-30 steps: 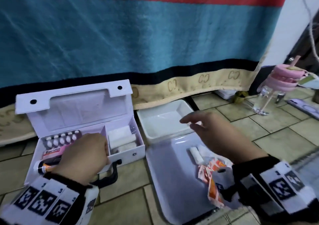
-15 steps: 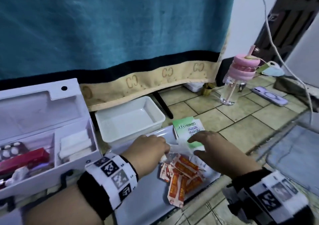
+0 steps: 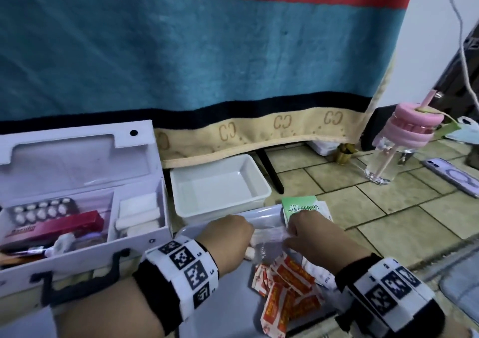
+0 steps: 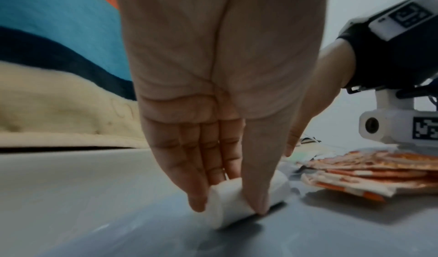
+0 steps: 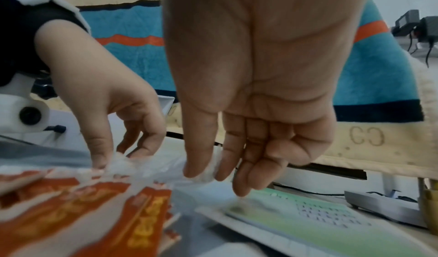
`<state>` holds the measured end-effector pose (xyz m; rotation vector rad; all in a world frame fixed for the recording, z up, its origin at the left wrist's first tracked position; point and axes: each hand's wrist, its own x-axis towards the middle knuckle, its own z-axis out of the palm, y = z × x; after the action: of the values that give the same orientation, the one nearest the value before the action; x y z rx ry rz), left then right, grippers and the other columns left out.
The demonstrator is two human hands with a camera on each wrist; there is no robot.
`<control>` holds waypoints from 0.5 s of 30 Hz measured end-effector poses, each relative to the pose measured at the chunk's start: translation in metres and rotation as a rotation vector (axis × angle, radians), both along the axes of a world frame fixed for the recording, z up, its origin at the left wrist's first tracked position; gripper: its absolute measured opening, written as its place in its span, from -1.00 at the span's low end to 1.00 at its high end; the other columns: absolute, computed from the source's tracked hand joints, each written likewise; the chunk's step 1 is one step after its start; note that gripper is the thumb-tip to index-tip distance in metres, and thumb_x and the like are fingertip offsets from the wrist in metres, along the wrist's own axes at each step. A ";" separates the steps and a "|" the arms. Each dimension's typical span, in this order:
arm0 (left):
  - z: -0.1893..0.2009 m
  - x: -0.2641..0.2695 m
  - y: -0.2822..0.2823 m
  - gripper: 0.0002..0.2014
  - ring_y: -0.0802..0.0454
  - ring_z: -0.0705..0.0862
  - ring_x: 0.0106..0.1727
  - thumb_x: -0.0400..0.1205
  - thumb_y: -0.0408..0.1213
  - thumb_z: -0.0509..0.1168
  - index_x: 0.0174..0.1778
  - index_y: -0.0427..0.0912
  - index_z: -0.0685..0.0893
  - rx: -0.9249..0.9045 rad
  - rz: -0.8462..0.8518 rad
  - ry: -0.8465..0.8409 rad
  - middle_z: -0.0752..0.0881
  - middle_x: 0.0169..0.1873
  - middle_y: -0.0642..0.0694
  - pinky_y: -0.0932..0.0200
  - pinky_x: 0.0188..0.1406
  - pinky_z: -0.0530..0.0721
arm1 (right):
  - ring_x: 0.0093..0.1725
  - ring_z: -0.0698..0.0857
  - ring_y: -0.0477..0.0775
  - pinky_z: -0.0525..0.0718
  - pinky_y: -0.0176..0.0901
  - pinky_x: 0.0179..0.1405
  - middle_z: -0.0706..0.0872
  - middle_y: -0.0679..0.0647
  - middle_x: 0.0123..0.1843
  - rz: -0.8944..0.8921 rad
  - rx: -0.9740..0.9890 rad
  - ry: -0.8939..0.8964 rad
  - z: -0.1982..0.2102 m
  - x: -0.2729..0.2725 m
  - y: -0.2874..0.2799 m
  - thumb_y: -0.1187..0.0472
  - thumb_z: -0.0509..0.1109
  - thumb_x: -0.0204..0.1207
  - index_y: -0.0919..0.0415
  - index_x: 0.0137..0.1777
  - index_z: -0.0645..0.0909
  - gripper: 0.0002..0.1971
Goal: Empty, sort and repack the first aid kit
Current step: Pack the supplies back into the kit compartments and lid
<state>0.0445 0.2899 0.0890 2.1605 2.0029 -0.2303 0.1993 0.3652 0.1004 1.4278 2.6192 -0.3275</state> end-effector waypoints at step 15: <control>0.069 -0.127 -0.077 -0.89 0.07 0.61 -0.22 0.48 -0.15 0.34 -0.15 -0.01 0.55 0.404 0.486 -0.187 0.63 -0.18 0.06 0.14 -0.30 0.51 | -0.32 0.69 -0.05 0.56 -0.17 -0.34 0.76 0.00 -0.35 -0.063 0.007 0.228 0.073 -0.028 -0.023 -0.02 0.55 0.35 0.02 -0.39 0.67 -0.80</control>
<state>-0.0826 0.2124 0.1577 1.7126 2.5339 0.4624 0.1711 0.3422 0.1730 1.5629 2.7561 -0.5184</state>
